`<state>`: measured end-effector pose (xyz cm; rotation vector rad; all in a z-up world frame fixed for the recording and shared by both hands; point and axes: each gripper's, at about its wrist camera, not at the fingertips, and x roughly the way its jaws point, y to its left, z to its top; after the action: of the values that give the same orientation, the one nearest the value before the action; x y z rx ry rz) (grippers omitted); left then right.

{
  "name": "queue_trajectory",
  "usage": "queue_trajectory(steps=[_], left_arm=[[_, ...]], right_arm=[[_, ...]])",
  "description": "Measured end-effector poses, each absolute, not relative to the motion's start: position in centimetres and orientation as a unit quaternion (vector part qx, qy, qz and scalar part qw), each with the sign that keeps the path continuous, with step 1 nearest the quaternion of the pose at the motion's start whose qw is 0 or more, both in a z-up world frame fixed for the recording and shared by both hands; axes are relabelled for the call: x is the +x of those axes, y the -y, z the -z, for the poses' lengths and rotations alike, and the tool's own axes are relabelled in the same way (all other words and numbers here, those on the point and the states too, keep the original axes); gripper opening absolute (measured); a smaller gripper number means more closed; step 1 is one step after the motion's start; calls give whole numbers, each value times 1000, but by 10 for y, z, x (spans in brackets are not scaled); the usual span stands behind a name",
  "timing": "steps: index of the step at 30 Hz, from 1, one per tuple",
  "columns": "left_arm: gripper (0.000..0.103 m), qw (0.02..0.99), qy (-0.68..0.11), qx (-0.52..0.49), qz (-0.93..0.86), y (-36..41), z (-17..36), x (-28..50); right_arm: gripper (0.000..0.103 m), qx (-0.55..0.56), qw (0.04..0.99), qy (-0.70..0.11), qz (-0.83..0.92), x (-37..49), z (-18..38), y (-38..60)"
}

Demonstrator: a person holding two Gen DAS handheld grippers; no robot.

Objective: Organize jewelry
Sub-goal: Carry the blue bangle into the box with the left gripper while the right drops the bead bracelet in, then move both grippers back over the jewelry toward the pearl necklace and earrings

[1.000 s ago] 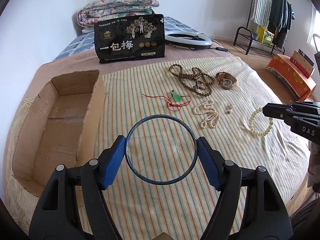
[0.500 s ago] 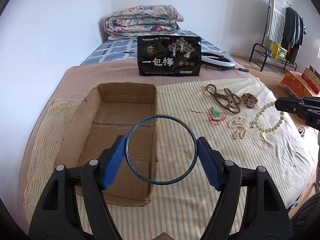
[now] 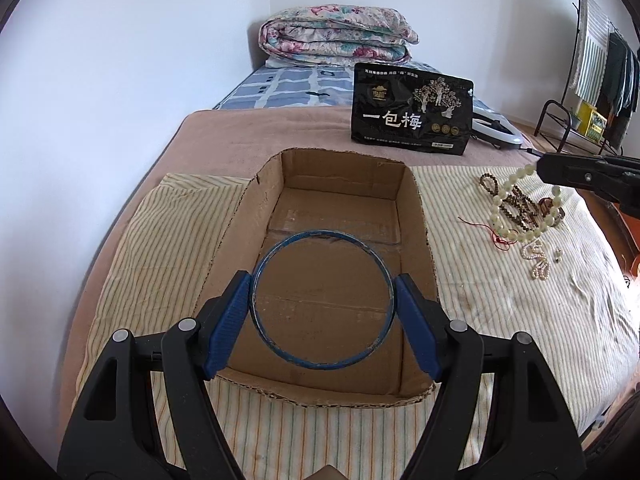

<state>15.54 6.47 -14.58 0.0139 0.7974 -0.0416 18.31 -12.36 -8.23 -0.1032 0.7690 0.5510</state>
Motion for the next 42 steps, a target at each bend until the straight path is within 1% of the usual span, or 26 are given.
queue_trajectory(steps=[11,19,21,22,23,24,26,27,28,30,32,37,41,42], left_arm=[[74,917,-400,4,11,-78,159,163],[74,911,-411,-4,2,-86,167,169],[74,909,-416,-9,-3,-88,169,170],[74,909,-417,-12,-3,-89,169,170],[74,908,-419,-13,-3,-89,169,171],[75,906,-423,-13,-5,-89,170,172],[82,904,-427,-15,-11,-90,170,172],[85,904,-427,-17,-13,-90,170,172],[85,904,-426,-18,-14,-91,170,171],[85,904,-426,-18,-15,-91,169,170],[85,905,-425,-20,-15,-91,168,169],[85,910,-415,-23,-17,-89,160,162],[85,916,-401,-30,-18,-85,150,155],[85,918,-396,-31,-17,-83,147,153]], right_arm=[[5,-55,868,-392,-298,218,111,66],[6,-62,859,-403,-311,229,134,47],[22,-65,862,-401,-305,230,135,47],[35,-63,863,-399,-303,230,134,48],[43,-61,865,-396,-302,230,133,49],[45,-60,866,-394,-301,229,132,50],[59,-61,870,-390,-296,229,129,52],[62,-62,873,-386,-293,227,128,53],[67,-63,875,-382,-289,227,126,54],[73,-66,880,-376,-282,224,123,57],[82,-68,885,-369,-275,222,118,60],[89,-70,895,-353,-262,216,106,69],[100,-83,905,-340,-242,205,97,78],[100,-83,907,-336,-239,202,95,82]])
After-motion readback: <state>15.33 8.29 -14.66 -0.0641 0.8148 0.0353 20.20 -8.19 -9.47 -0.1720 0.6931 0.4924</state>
